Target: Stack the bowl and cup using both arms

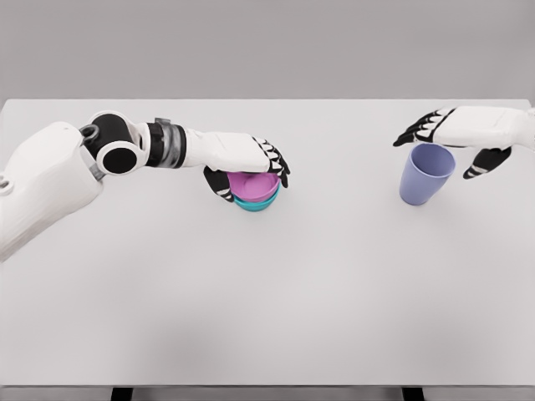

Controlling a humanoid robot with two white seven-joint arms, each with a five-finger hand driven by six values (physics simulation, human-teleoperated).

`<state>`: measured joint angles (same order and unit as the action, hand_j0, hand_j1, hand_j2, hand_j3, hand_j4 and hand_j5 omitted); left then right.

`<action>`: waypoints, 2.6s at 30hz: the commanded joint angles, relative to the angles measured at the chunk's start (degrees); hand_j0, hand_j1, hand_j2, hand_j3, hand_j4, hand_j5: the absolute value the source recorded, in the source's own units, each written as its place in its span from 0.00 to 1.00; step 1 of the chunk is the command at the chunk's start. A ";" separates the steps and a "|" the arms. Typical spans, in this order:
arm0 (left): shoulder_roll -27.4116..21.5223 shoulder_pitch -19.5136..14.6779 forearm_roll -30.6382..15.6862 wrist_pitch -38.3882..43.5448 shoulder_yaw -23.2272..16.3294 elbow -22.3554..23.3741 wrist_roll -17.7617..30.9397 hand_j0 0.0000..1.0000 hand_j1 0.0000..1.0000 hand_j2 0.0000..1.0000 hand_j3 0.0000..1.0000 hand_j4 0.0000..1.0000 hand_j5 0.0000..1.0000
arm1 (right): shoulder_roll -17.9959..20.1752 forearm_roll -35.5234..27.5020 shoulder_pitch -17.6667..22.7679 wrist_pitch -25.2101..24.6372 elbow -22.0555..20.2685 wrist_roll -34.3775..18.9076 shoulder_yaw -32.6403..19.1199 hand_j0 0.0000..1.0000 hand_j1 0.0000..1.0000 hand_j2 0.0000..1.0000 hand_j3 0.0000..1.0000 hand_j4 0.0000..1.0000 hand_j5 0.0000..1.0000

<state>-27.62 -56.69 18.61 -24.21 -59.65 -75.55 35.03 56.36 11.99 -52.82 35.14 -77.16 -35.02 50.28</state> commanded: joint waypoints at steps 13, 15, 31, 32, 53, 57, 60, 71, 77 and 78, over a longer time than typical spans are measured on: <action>-0.06 0.00 -0.24 0.12 -0.03 1.37 -0.03 0.78 0.78 0.78 0.78 0.78 0.78 | -2.74 0.84 -1.32 -0.14 5.18 0.02 3.42 1.00 1.00 1.00 1.00 1.00 1.00; -0.06 0.00 -0.24 0.12 -0.03 1.72 -0.03 0.78 0.78 0.78 0.78 0.78 0.78 | -3.62 1.02 -1.49 -0.14 5.53 0.02 3.51 1.00 1.00 1.00 1.00 1.00 1.00; -0.15 -0.09 -0.24 0.04 0.06 1.55 -0.03 1.00 1.00 1.00 1.00 1.00 1.00 | -4.68 2.16 -2.46 -0.14 9.13 0.02 5.01 1.00 1.00 1.00 1.00 1.00 1.00; -0.24 -0.09 -0.24 0.04 0.06 1.46 -0.03 1.00 1.00 1.00 1.00 1.00 1.00 | -4.68 2.16 -2.46 -0.14 9.31 0.02 5.09 1.00 1.00 1.00 1.00 1.00 1.00; -36.10 15.73 -47.88 -10.79 11.22 -15.24 -0.03 1.00 1.00 1.00 1.00 1.00 1.00 | -4.76 1.90 -2.64 -0.14 9.75 0.02 5.09 0.75 0.75 0.75 0.75 0.75 0.75; -36.01 19.42 -46.91 -10.79 11.31 -13.39 -0.03 1.00 1.00 1.00 1.00 1.00 1.00 | -5.47 1.90 -3.25 -0.14 9.92 0.02 5.09 0.71 0.71 0.71 0.71 0.71 0.71; -35.57 19.60 -46.82 -10.79 11.31 -13.13 -0.03 1.00 1.00 1.00 1.00 1.00 1.00 | -5.91 1.90 -3.43 -0.14 10.54 0.02 5.01 0.67 0.67 0.67 0.67 0.67 0.67; -34.87 20.21 -46.74 -10.79 11.40 -12.43 -0.03 1.00 1.00 1.00 1.00 1.00 1.00 | -6.79 1.46 -5.01 -0.14 9.84 0.02 4.30 0.61 0.61 0.61 0.61 0.61 0.61; -34.87 20.30 -46.74 -10.79 11.40 -12.43 -0.03 1.00 1.00 1.00 1.00 1.00 1.00 | -10.39 1.37 -7.21 -0.14 10.10 0.02 4.13 0.60 0.60 0.60 0.60 0.60 0.60; -34.87 20.30 -46.74 -10.79 11.40 -12.43 -0.03 1.00 1.00 1.00 1.00 1.00 1.00 | -11.09 1.37 -7.91 -0.14 10.19 0.02 4.04 0.60 0.60 0.60 0.60 0.60 0.60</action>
<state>-62.46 -36.39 -27.69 -35.14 -48.31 -87.97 35.02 46.40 13.68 -61.17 35.14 -67.09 -35.00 54.46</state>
